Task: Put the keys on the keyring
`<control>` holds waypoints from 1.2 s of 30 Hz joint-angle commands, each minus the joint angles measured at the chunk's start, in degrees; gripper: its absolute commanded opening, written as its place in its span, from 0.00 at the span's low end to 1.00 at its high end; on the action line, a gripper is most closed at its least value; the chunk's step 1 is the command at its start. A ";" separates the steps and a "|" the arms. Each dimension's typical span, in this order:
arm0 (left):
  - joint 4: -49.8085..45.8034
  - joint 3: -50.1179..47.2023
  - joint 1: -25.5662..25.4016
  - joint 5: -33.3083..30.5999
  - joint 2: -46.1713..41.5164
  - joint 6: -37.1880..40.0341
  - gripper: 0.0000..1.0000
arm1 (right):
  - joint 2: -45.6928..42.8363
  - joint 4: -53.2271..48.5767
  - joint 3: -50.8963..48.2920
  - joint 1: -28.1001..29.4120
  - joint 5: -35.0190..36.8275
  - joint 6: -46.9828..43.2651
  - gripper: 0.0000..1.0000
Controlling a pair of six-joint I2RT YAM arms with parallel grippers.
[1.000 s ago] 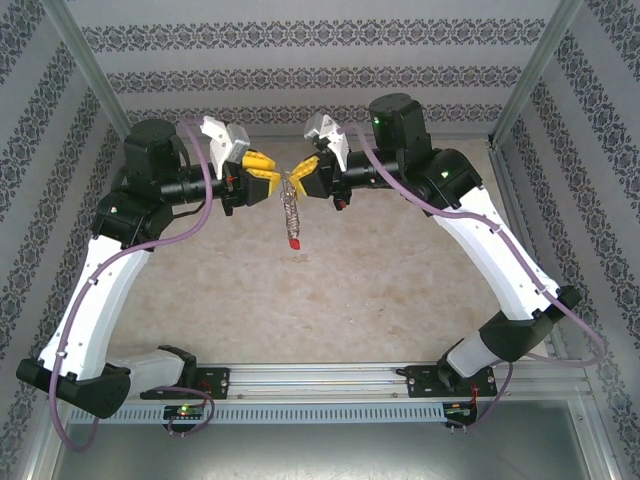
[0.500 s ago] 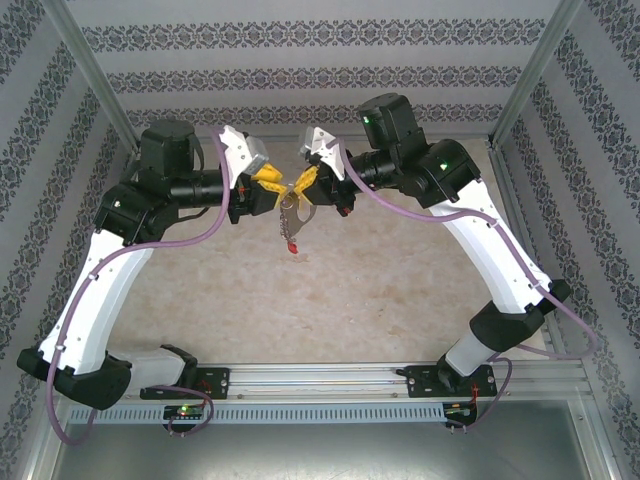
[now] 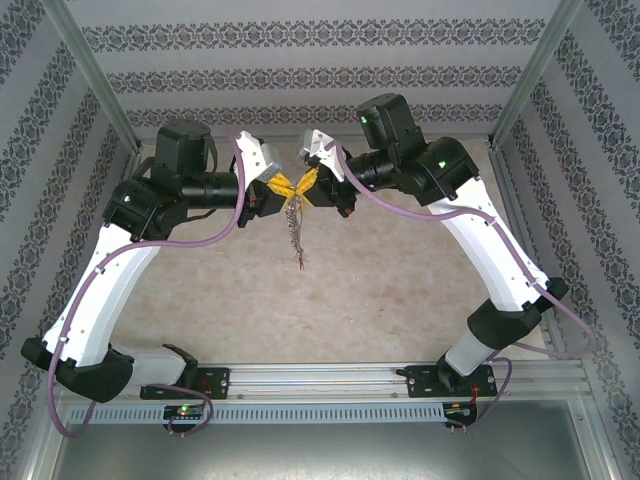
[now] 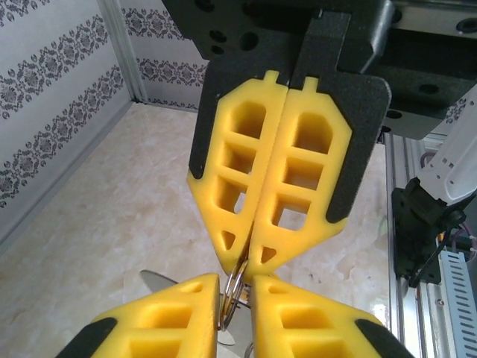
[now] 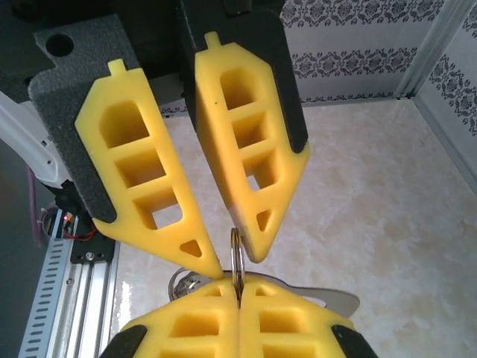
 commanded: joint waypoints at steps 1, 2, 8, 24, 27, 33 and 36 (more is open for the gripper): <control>-1.12 1.69 -0.84 -0.62 0.71 1.57 0.12 | 0.55 0.22 2.11 0.84 -1.09 -1.00 0.00; -1.19 1.70 -0.83 -0.50 0.71 1.52 0.07 | 0.54 0.19 2.06 0.89 -0.98 -1.00 0.00; -0.76 1.96 -0.96 0.03 0.82 1.11 0.00 | 0.51 0.24 1.64 0.83 -0.18 -1.35 0.00; 19.41 -6.15 3.49 8.24 -4.22 -13.25 0.00 | -9.80 20.99 -14.00 -4.74 -4.09 15.00 0.39; 24.13 -7.83 4.79 10.22 -4.97 -16.99 0.00 | -11.75 25.76 -17.19 -5.97 -5.46 18.53 0.37; 32.07 -10.22 6.47 13.26 -6.06 -23.04 0.00 | -12.57 29.43 -18.56 -6.53 -7.26 22.01 0.35; 36.59 -11.60 7.36 14.60 -6.51 -26.64 0.00 | -12.81 33.06 -18.92 -6.53 -7.89 24.81 0.35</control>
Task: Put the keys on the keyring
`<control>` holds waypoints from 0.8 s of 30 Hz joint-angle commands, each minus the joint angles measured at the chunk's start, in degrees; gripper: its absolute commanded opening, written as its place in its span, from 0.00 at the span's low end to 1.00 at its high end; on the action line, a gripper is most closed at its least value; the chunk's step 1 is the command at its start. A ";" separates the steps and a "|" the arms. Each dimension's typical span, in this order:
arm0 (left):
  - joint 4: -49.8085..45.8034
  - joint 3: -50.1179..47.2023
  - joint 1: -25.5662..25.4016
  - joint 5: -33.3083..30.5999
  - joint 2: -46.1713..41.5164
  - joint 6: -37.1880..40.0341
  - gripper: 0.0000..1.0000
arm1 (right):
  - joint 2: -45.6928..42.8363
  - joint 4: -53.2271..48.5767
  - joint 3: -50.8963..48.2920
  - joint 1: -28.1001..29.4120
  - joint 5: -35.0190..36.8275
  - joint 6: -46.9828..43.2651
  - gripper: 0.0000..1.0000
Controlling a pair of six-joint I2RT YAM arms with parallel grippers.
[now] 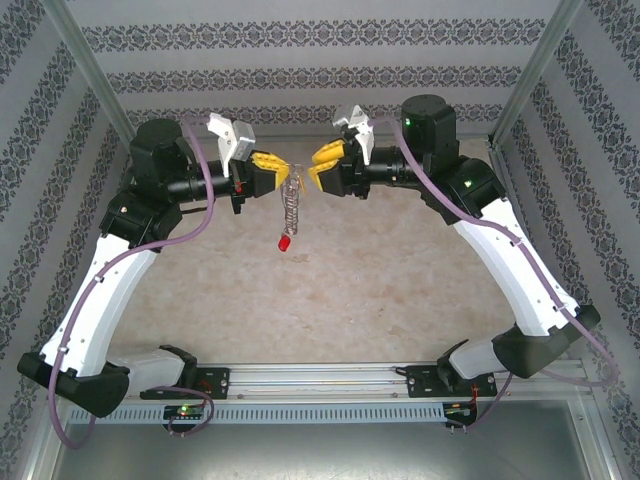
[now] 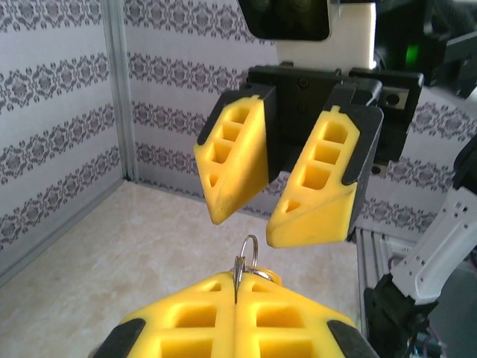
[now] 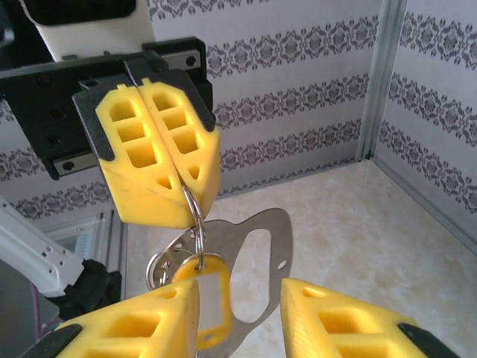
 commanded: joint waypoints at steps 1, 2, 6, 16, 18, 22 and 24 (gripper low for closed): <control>9.72 -0.88 1.15 3.62 -1.48 -5.65 0.00 | -1.12 6.97 -0.93 -0.20 -2.71 4.95 0.35; 9.70 -0.82 1.17 3.74 -1.45 -5.70 0.00 | -1.03 8.11 -0.93 -0.19 -2.96 5.81 0.35; 9.65 -0.92 1.30 3.75 -1.70 -5.57 0.00 | -0.59 11.64 -1.18 -0.19 -4.72 8.90 0.35; 10.03 -1.36 1.25 3.66 -2.03 -5.74 0.00 | 1.06 13.15 -0.09 -0.08 -8.22 11.76 0.27; 10.14 -1.28 1.25 3.71 -1.95 -5.84 0.00 | 1.38 12.86 -0.01 -0.03 -8.58 12.05 0.27; 10.27 -1.20 1.31 3.83 -1.81 -5.80 0.00 | 1.90 12.07 0.26 -0.02 -9.05 12.08 0.26; 10.23 -1.05 1.25 3.92 -1.66 -5.79 0.00 | 2.09 12.01 0.45 -0.08 -9.36 12.14 0.24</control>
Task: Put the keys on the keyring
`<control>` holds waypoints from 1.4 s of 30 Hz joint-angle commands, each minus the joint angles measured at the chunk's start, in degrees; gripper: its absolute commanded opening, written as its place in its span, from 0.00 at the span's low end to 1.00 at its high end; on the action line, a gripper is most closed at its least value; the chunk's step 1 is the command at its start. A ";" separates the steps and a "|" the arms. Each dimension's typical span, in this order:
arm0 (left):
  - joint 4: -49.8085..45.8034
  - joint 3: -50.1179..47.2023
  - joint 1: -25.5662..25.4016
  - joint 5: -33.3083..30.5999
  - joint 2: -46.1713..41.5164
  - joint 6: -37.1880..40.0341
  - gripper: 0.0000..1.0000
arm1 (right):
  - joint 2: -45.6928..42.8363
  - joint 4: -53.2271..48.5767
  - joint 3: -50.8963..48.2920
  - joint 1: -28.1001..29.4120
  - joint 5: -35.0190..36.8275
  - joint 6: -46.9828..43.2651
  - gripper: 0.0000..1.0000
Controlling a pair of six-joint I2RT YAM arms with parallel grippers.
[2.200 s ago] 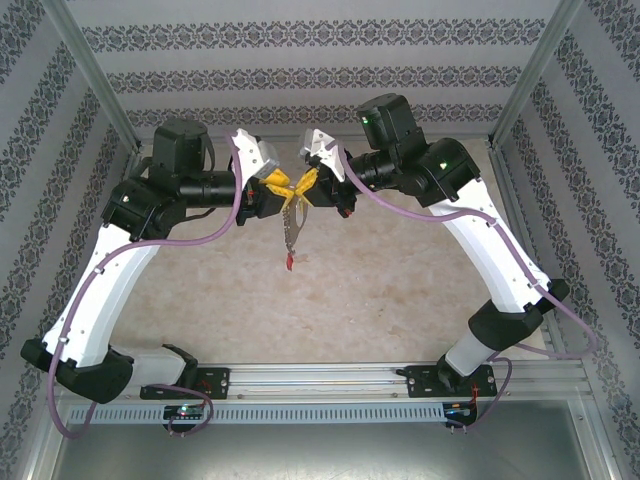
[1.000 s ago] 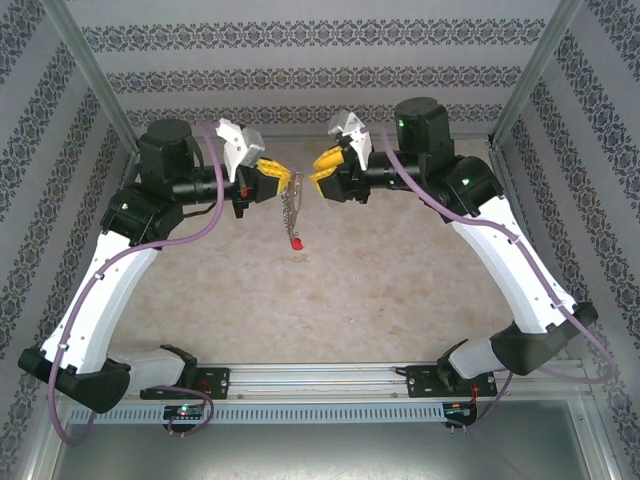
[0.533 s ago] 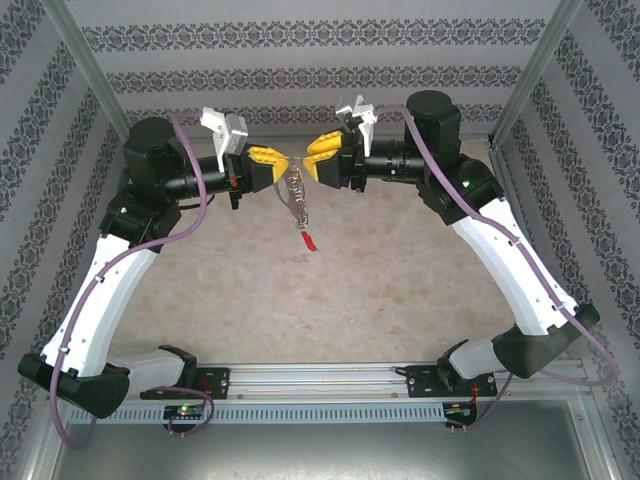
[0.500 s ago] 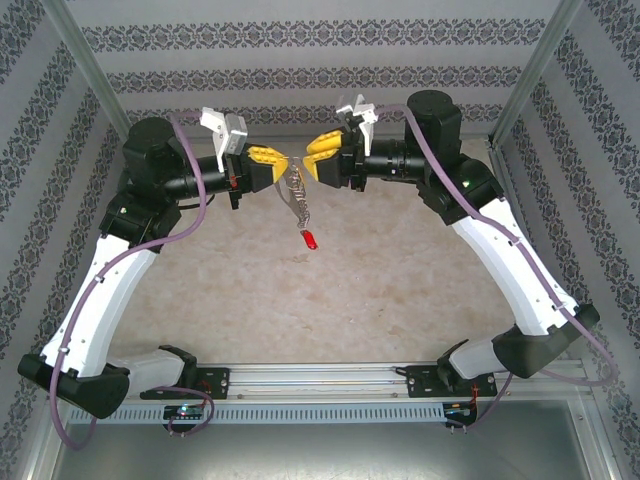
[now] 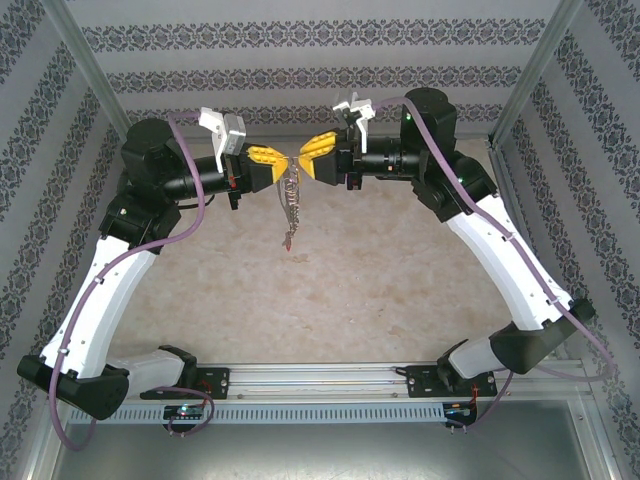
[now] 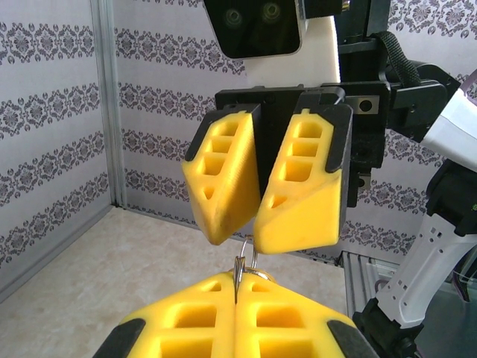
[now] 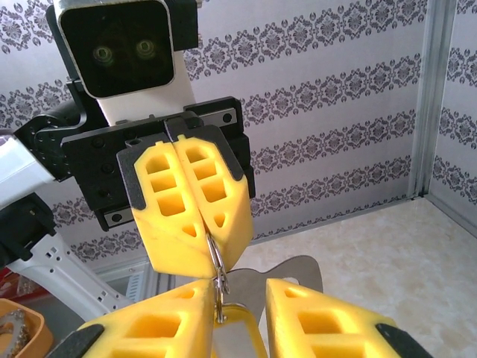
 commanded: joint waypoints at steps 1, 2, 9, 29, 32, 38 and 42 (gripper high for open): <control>3.47 0.27 0.64 1.45 -0.96 -0.72 0.00 | 0.63 1.03 1.23 -0.02 -2.12 1.09 0.20; 3.30 0.35 0.69 1.47 -0.82 -0.57 0.00 | 0.67 1.04 1.35 0.05 -2.21 1.01 0.16; 2.24 0.88 0.78 1.17 -0.60 0.37 0.00 | 0.87 0.51 1.10 0.23 -2.47 -0.13 0.00; 3.35 1.10 1.75 1.39 -0.42 0.09 0.00 | 1.82 -5.47 0.07 0.92 0.66 -4.13 0.00; 3.83 1.21 1.77 1.59 -0.28 -0.27 0.00 | 2.77 -5.52 0.51 1.42 0.95 -3.79 0.00; 3.21 1.50 1.76 2.07 -0.25 -0.08 0.00 | 3.83 -4.49 1.54 2.12 1.39 -2.70 0.00; 3.02 1.46 1.76 2.19 -0.23 -0.16 0.00 | 4.10 -3.77 1.81 2.32 1.36 -2.13 0.00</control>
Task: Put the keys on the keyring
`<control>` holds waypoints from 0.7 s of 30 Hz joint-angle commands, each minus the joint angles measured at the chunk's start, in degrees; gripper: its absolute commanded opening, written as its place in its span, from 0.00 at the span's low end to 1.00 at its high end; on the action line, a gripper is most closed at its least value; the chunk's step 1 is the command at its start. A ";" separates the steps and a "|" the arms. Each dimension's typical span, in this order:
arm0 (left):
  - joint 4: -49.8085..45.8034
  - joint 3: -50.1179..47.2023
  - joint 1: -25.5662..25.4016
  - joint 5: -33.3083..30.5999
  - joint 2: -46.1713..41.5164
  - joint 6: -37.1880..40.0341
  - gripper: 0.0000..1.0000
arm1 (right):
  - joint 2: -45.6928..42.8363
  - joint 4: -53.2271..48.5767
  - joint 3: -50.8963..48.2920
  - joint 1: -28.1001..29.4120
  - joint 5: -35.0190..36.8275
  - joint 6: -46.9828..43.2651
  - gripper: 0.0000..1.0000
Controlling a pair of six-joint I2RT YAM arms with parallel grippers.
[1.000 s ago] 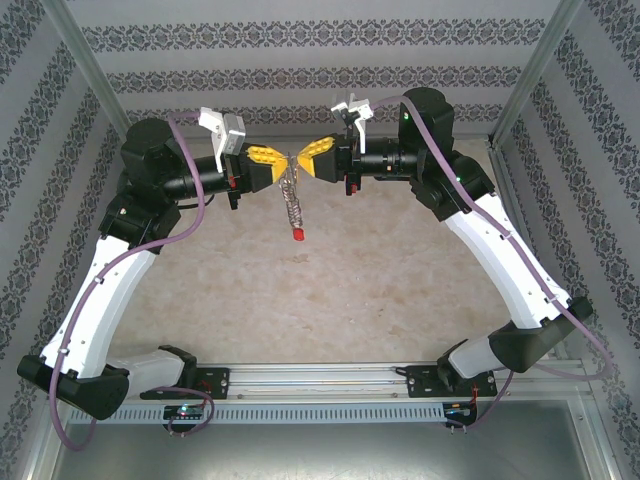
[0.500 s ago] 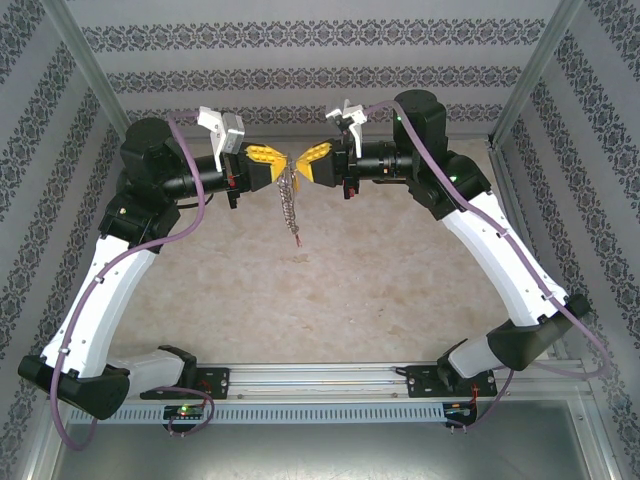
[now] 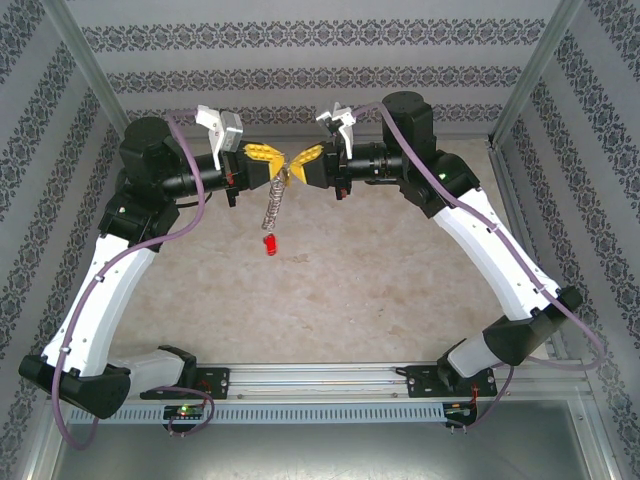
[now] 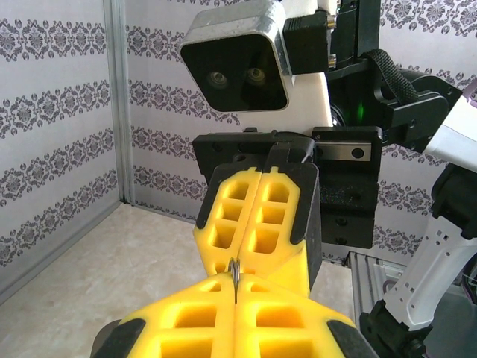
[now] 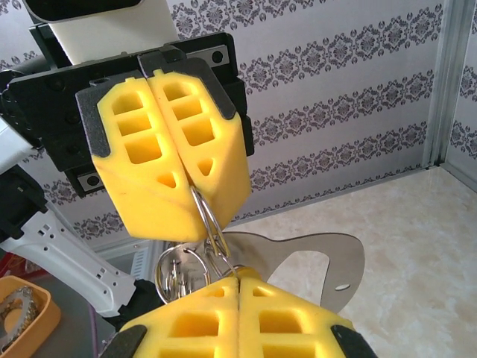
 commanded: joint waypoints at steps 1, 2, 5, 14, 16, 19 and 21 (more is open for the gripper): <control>3.07 1.37 0.23 2.03 -0.62 -0.04 0.00 | 0.95 0.03 1.46 0.87 1.14 0.85 0.00; 2.99 1.38 0.23 1.93 -0.59 0.01 0.00 | 0.90 -0.09 1.48 0.86 1.41 0.78 0.00; 2.76 1.32 0.34 1.83 -0.83 0.19 0.00 | 0.02 -0.37 1.17 0.79 2.84 0.14 0.14; 7.10 -1.57 1.40 3.40 -1.18 -2.87 0.00 | -3.74 0.17 -0.92 1.92 8.35 -3.68 0.42; 7.10 -1.67 1.33 3.79 -1.11 -2.97 0.00 | -4.35 0.96 -1.55 2.10 8.67 -3.77 0.42; 7.48 -1.82 1.46 4.61 -1.11 -3.38 0.00 | -4.84 2.19 -1.86 2.19 8.23 -3.69 0.42; 8.59 -2.17 1.56 5.06 -1.13 -4.09 0.00 | -4.66 2.78 -1.85 2.22 7.80 -3.42 0.42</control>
